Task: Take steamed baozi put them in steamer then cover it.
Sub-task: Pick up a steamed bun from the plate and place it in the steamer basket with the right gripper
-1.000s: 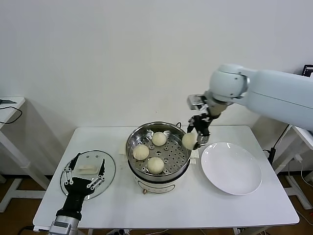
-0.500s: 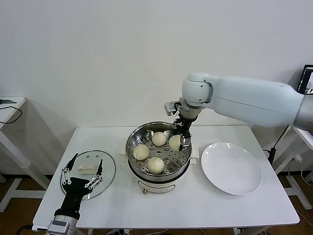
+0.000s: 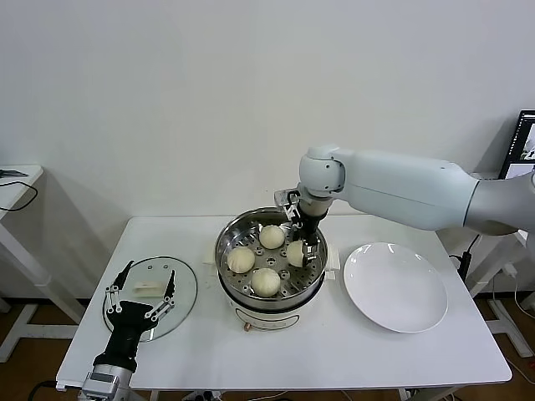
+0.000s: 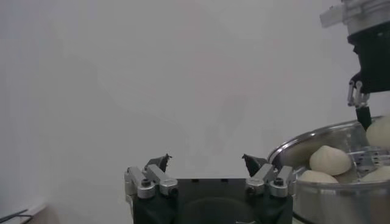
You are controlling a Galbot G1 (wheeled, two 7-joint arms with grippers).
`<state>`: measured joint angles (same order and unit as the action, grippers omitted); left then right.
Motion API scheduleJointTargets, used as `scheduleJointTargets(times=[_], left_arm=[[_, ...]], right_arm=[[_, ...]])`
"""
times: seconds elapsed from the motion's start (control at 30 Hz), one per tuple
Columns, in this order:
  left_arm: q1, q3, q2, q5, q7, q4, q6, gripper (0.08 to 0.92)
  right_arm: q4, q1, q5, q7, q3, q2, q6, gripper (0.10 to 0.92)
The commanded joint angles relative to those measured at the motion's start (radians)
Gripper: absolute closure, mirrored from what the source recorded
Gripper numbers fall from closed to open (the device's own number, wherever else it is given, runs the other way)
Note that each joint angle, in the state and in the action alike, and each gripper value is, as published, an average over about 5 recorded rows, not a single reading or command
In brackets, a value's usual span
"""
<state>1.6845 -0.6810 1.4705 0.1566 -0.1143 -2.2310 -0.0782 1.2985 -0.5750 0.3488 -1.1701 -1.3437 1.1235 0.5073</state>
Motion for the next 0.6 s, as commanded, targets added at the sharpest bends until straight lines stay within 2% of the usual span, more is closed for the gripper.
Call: scheduleJointTargets(times=[0.03,0.37,0.6], left_arm=[[0.001,-0.001,0.001,-0.001,-0.001,0.002,-0.001,0.177],[0.001,0.001,0.003,0.0,0.0,0.001,-0.001,0.177],[0.005,0.0,0.004,0.001,0.0,0.003,-0.002,0.177]], right_arm=[[-0.036,0.037,-0.025,0.0,0.01,0.022,0.001,0.338],[-0.045,0.052,-0.04,0.001,0.023,0.022,-0.001,0.311],[-0.022,0.026,-0.029,-0.008,0.065,-0.021,-0.011,0.209]])
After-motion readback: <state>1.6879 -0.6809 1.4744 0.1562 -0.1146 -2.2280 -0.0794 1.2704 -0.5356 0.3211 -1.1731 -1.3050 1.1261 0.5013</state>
